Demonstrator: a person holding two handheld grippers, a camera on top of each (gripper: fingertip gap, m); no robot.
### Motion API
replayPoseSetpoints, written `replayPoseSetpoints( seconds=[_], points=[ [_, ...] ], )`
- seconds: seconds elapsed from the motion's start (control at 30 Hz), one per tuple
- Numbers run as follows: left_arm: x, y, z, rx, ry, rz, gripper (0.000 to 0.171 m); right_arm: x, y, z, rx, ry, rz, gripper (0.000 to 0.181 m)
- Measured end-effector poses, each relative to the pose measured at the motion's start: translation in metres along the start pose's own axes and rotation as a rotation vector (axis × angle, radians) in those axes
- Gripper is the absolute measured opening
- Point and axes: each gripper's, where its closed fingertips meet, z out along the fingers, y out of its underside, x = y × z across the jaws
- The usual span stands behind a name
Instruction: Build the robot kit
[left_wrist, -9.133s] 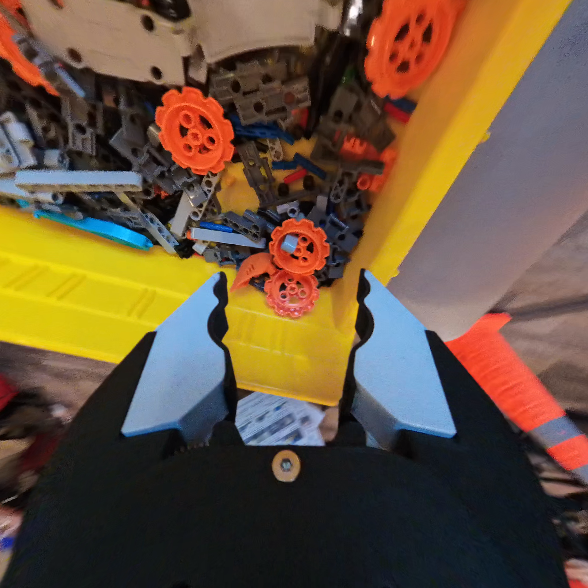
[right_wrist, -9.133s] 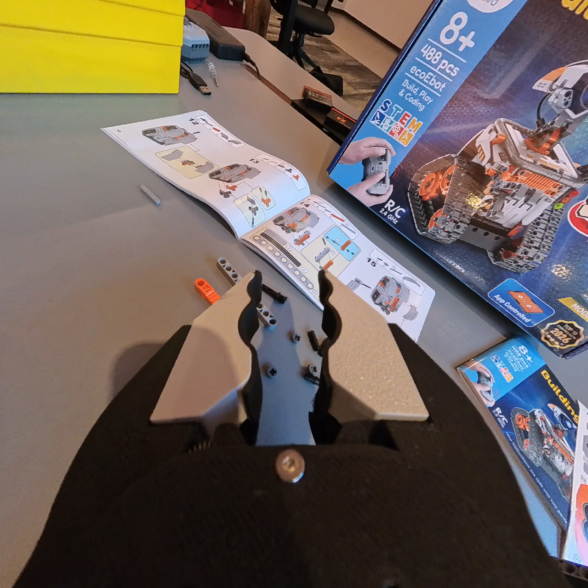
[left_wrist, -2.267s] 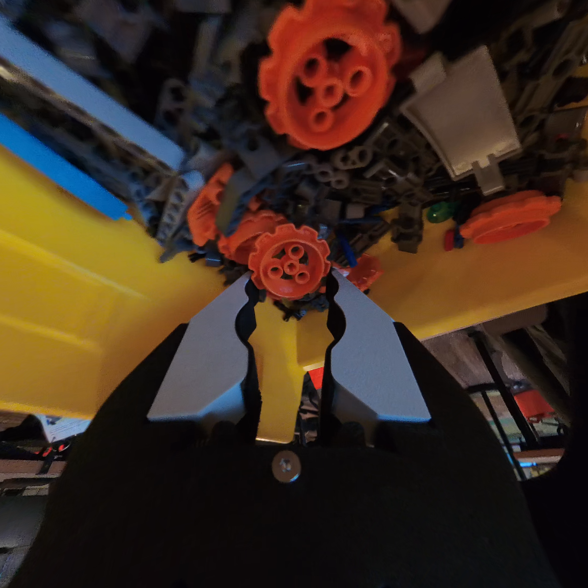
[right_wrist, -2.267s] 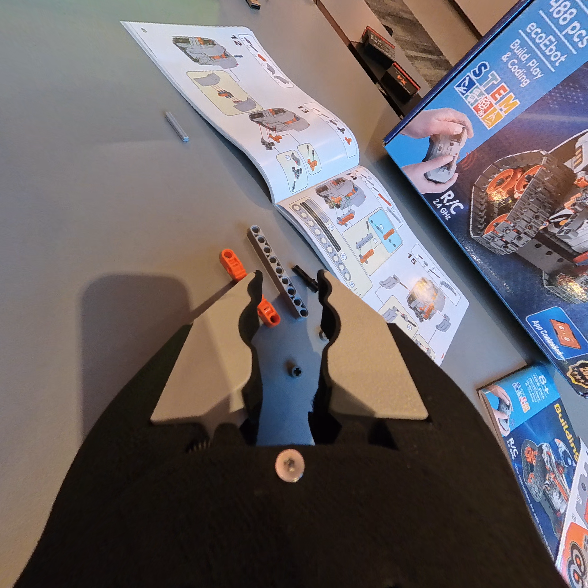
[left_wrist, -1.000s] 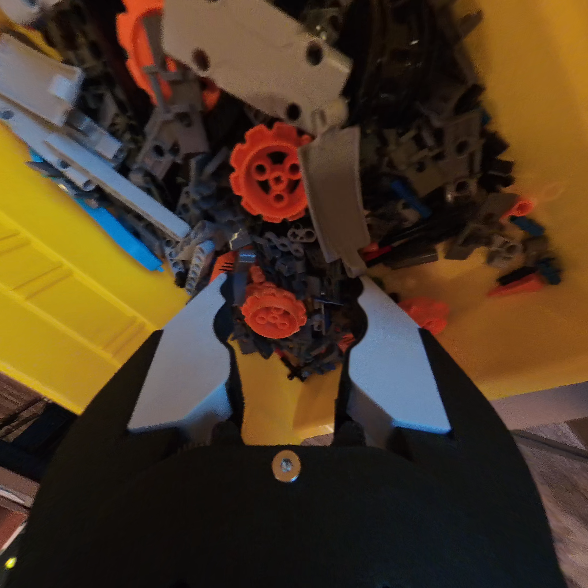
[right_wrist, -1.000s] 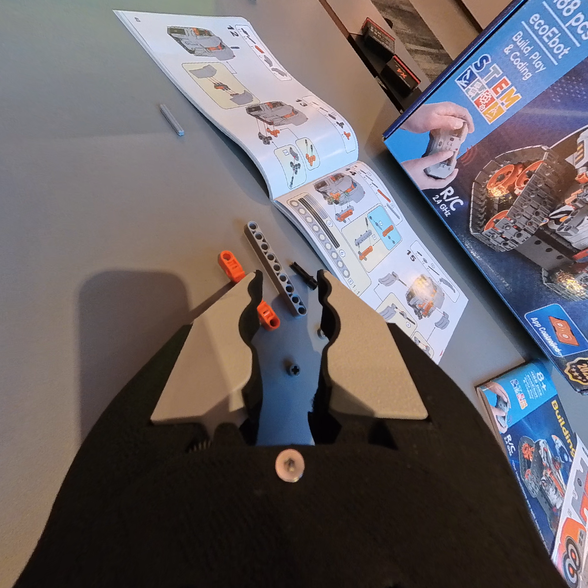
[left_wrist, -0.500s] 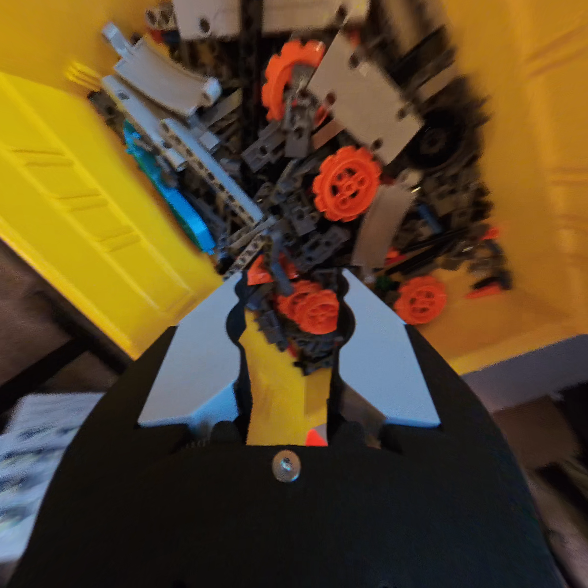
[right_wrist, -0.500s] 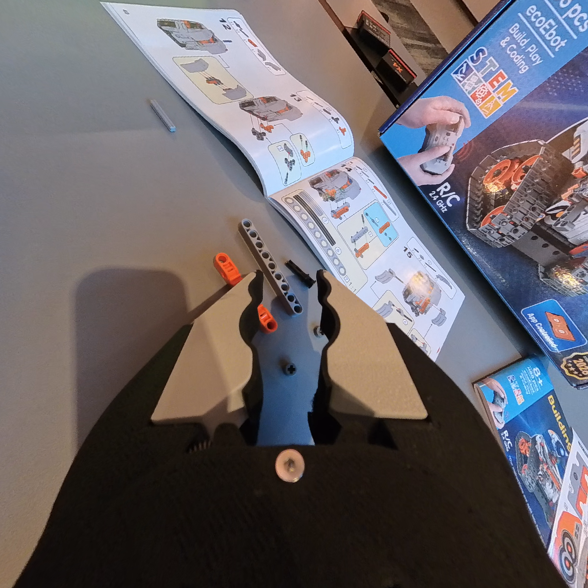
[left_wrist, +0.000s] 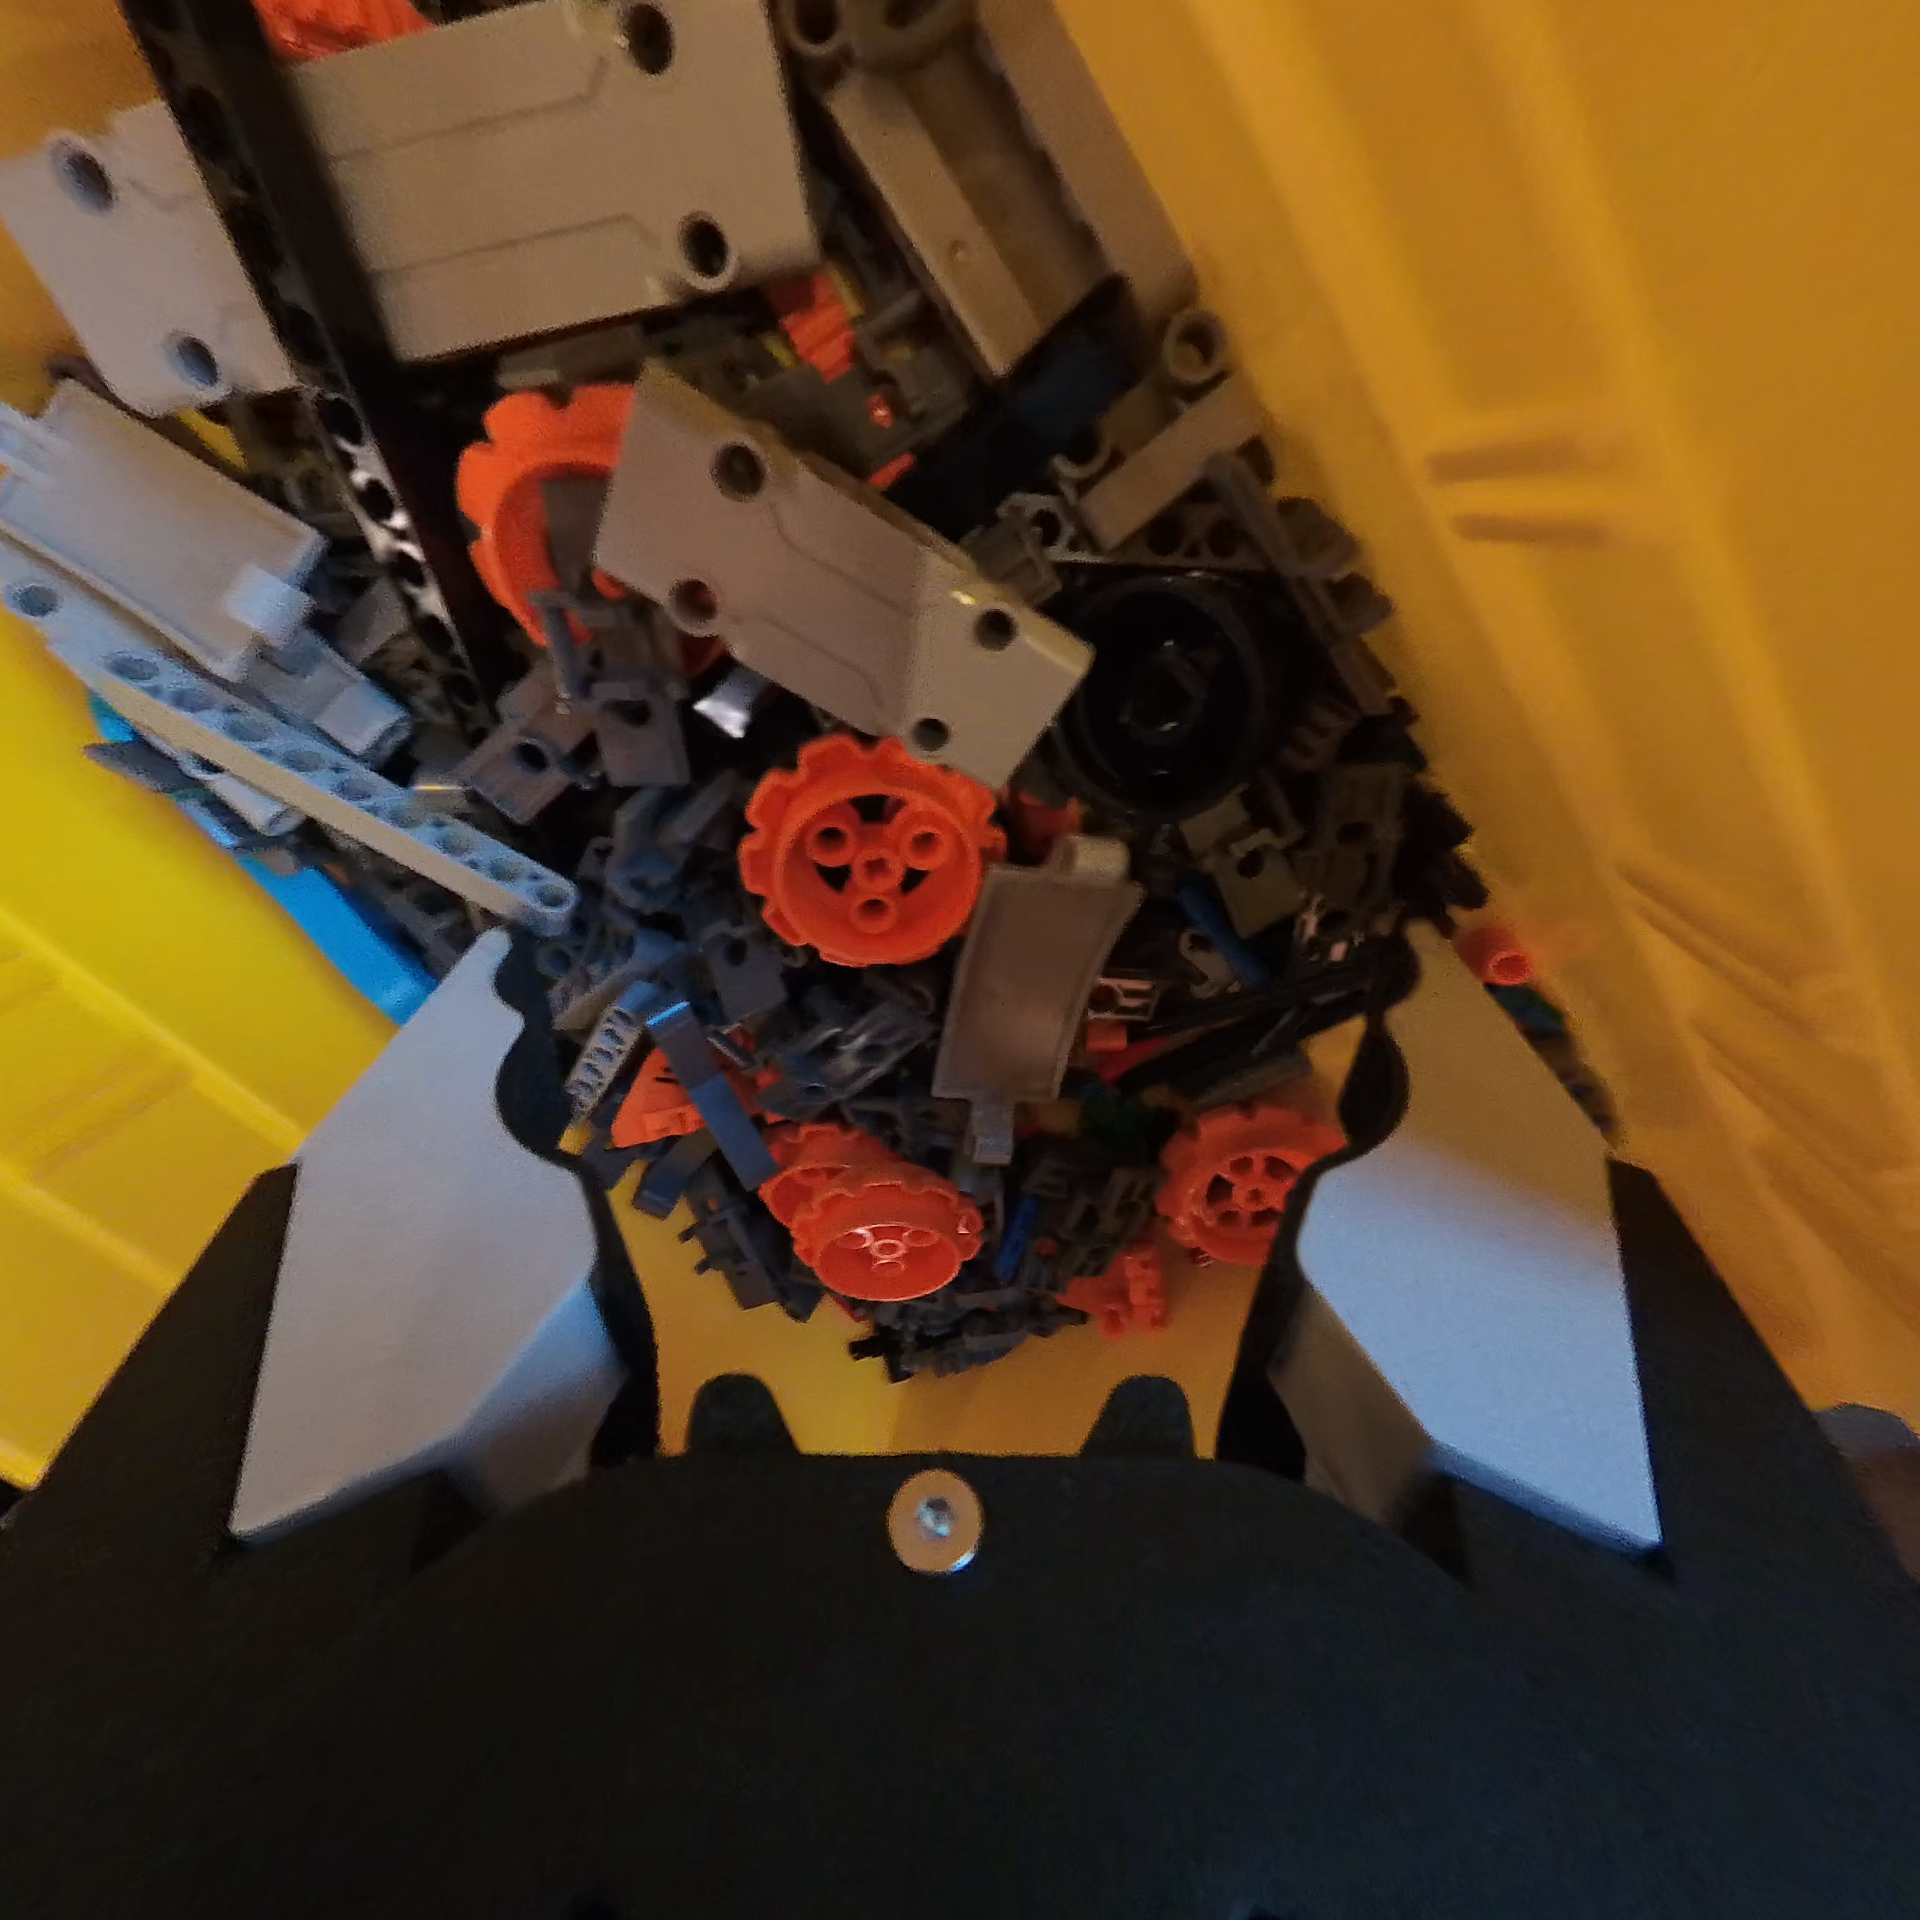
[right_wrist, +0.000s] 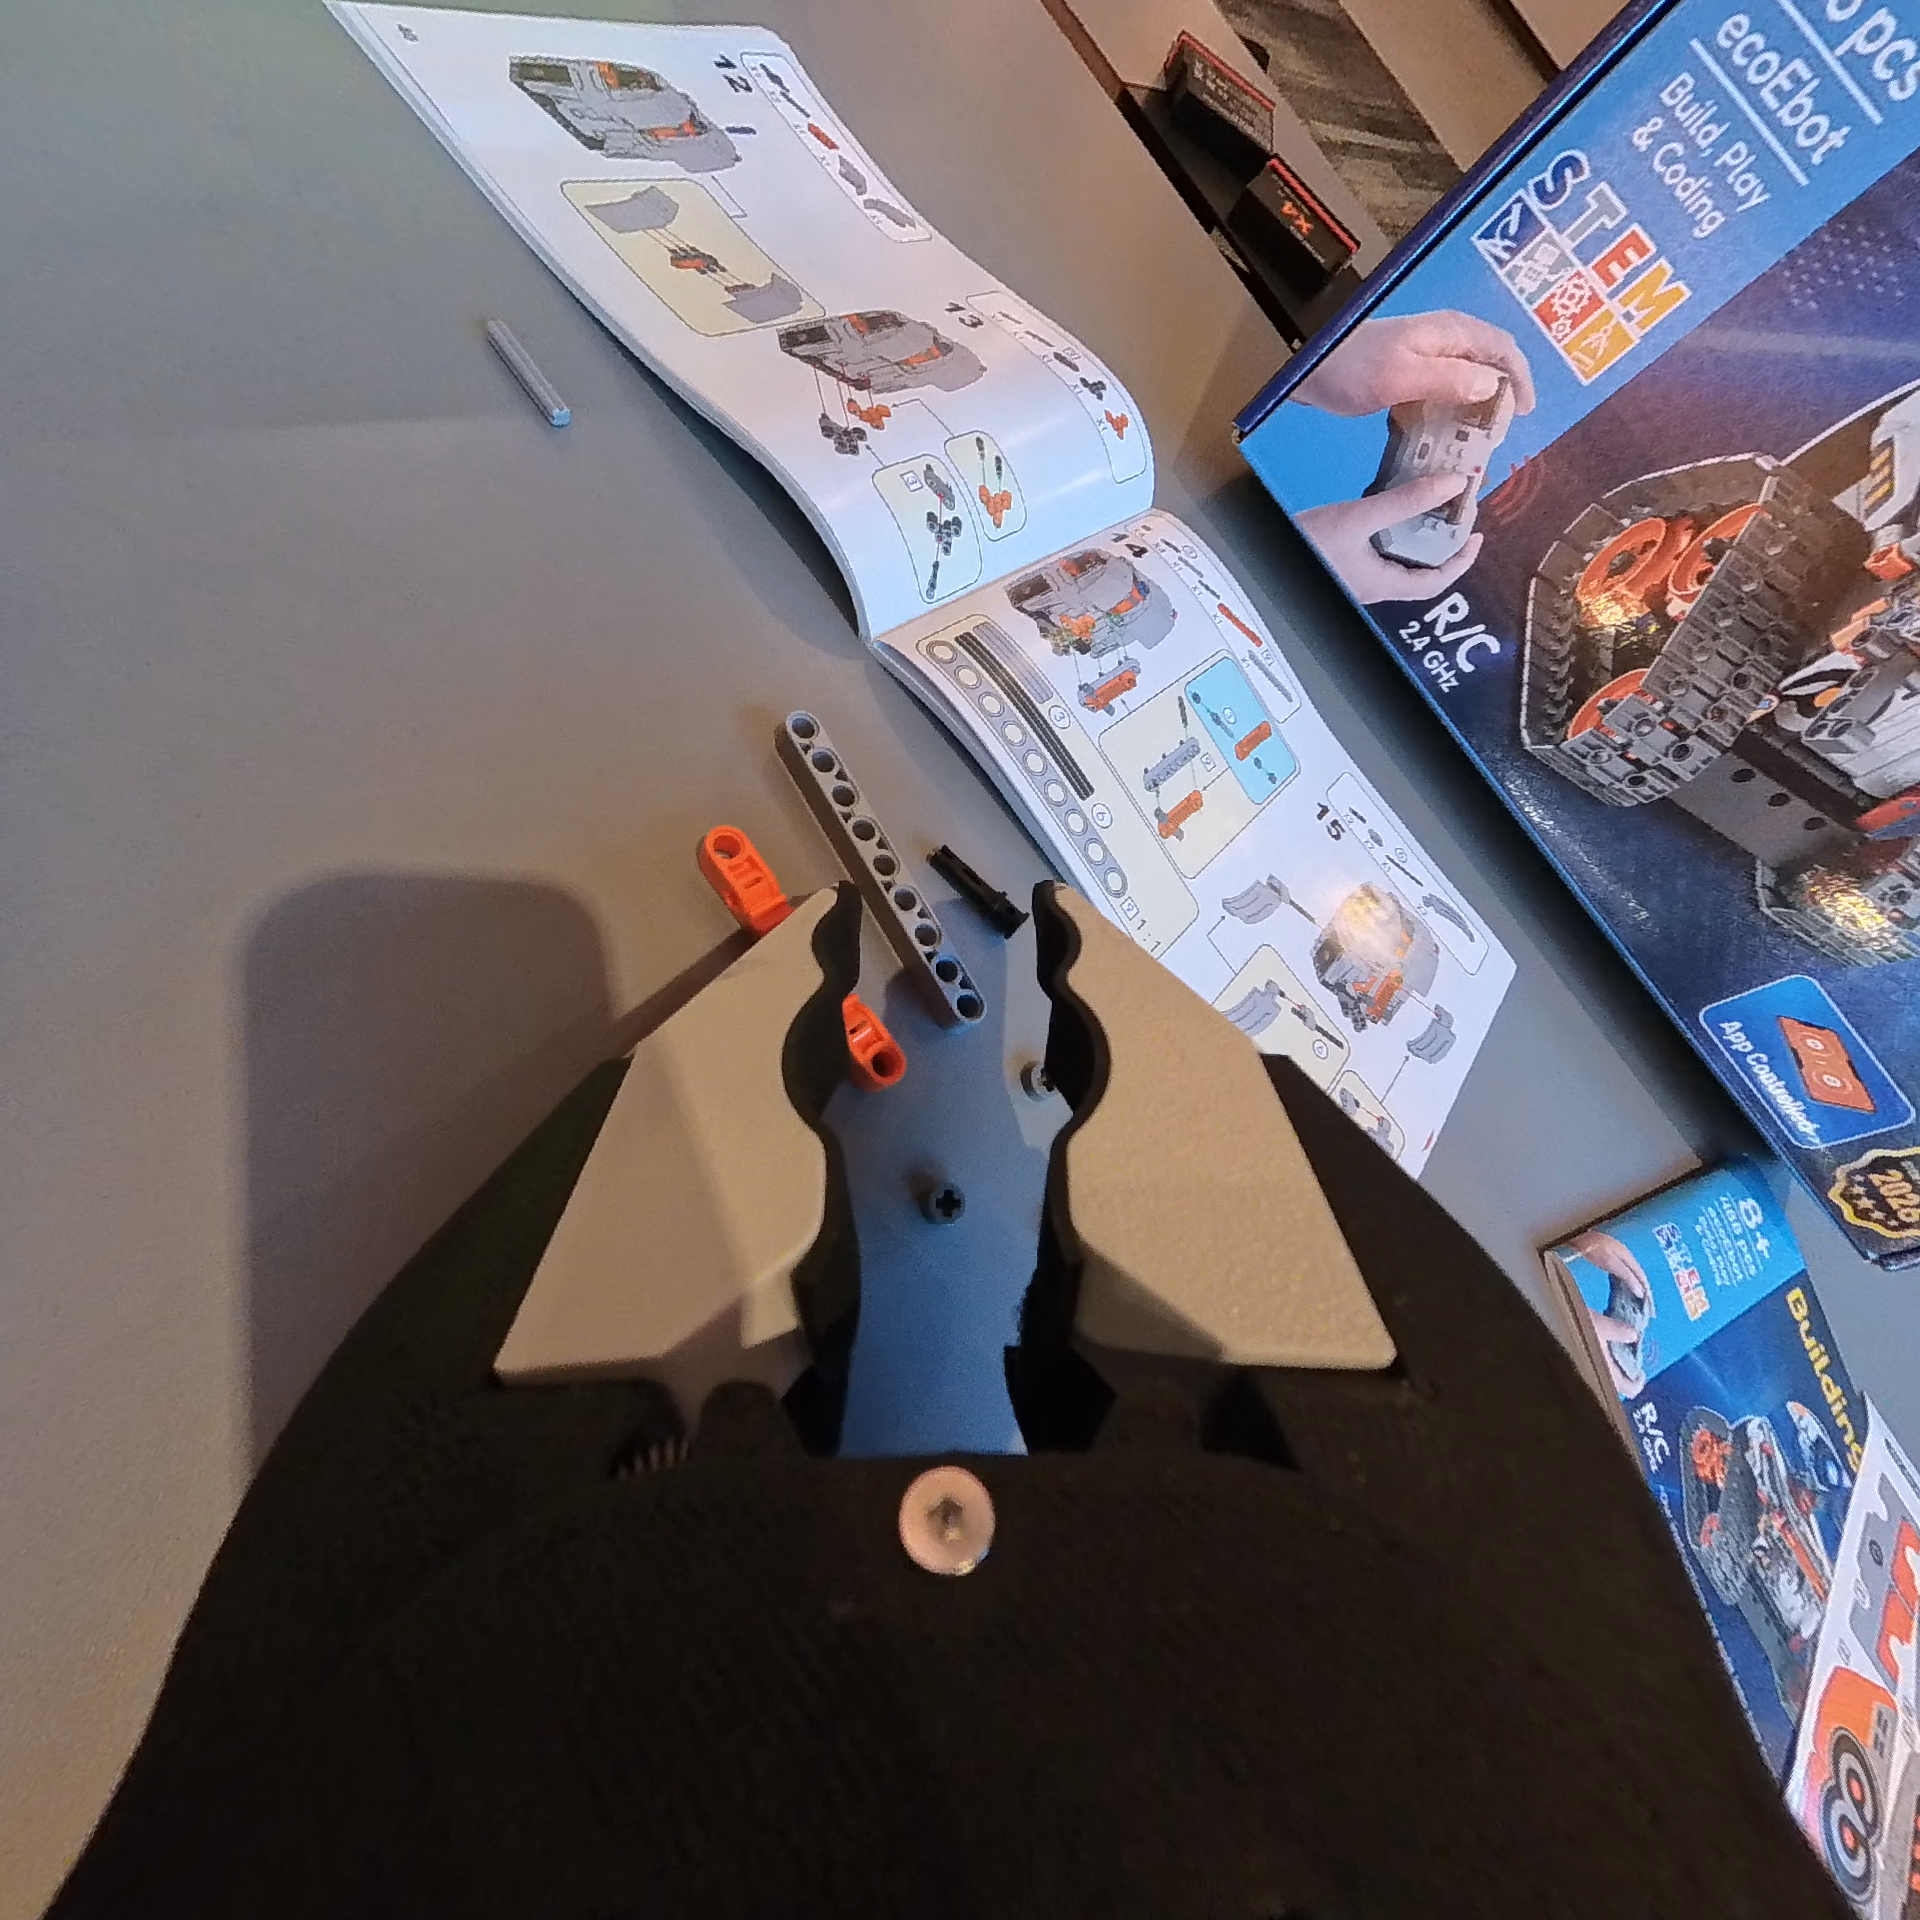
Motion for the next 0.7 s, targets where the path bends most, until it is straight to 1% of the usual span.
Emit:
replayPoseSetpoints(
  seconds=[0.03, 0.1, 0.13, 0.2, 0.23, 0.33, 0.4, 0.53, 0.57, 0.63, 0.67, 0.7],
  points=[
    [-0.004, 0.0, 0.0, -0.003, -0.007, 0.004, 0.142, 0.0, 0.0, 0.0, 0.0, -0.001, 0.001, 0.031],
    [-0.01, 0.0, 0.0, 0.001, 0.008, -0.017, 0.134, 0.0, 0.0, 0.0, 0.0, -0.003, 0.0, 0.031],
    [-0.012, 0.002, 0.001, -0.005, 0.025, -0.028, 0.131, 0.0, 0.0, 0.0, 0.001, -0.004, 0.0, 0.031],
    [-0.013, 0.007, 0.001, -0.031, 0.068, -0.044, 0.118, -0.001, 0.0, 0.0, 0.001, -0.006, 0.0, 0.031],
    [-0.015, 0.008, 0.001, -0.033, 0.079, -0.052, 0.113, -0.001, 0.0, 0.0, 0.001, -0.006, 0.0, 0.031],
    [-0.026, 0.013, -0.001, -0.044, 0.059, -0.04, 0.086, -0.001, 0.0, 0.0, 0.001, -0.006, -0.001, 0.031],
    [-0.031, 0.013, -0.004, -0.037, 0.059, -0.047, 0.072, -0.001, 0.0, 0.0, 0.001, -0.006, 0.0, 0.031],
    [-0.038, 0.018, -0.006, -0.043, 0.094, -0.074, 0.055, 0.0, 0.0, 0.0, -0.001, -0.004, 0.004, 0.031],
    [-0.04, 0.02, -0.007, -0.044, 0.092, -0.077, 0.048, 0.0, 0.0, 0.0, -0.001, -0.004, 0.004, 0.031],
    [-0.043, 0.023, -0.01, -0.036, 0.105, -0.089, 0.039, 0.0, 0.0, 0.0, -0.002, -0.003, 0.005, 0.031],
    [-0.044, 0.025, -0.011, -0.038, 0.115, -0.097, 0.03, 0.0, 0.0, 0.0, -0.002, -0.003, 0.006, 0.031],
    [-0.045, 0.028, -0.013, -0.04, 0.122, -0.103, 0.027, 0.001, 0.0, 0.0, -0.002, -0.002, 0.006, 0.031]
  ],
)
